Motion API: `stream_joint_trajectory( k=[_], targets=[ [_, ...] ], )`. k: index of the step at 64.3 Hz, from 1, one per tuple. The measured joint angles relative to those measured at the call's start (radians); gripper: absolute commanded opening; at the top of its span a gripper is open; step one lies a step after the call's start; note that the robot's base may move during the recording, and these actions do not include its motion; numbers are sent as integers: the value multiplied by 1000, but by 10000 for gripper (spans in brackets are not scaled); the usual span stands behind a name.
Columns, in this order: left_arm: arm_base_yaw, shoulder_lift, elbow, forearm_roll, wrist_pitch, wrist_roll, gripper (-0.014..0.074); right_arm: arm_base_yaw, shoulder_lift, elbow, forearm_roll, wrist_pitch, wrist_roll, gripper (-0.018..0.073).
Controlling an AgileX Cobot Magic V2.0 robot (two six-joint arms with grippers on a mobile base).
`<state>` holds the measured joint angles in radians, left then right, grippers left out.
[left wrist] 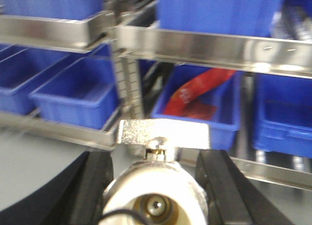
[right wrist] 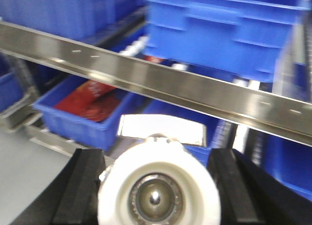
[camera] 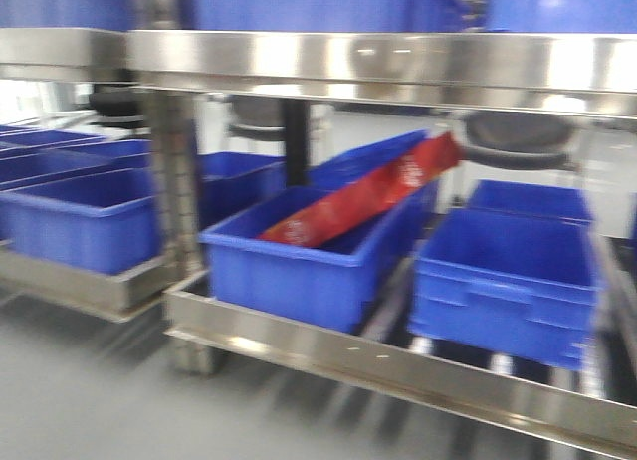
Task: Place valve from conveyor to right shelf box
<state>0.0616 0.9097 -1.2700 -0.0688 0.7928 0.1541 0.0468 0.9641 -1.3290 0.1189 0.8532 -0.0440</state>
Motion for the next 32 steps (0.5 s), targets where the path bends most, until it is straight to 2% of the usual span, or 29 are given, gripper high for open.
stream_joint_trajectory(
  k=[32],
  targets=[
    [0,0,0,-2,0,0,-111,0,0,0,-2,0,0,-162]
  ],
)
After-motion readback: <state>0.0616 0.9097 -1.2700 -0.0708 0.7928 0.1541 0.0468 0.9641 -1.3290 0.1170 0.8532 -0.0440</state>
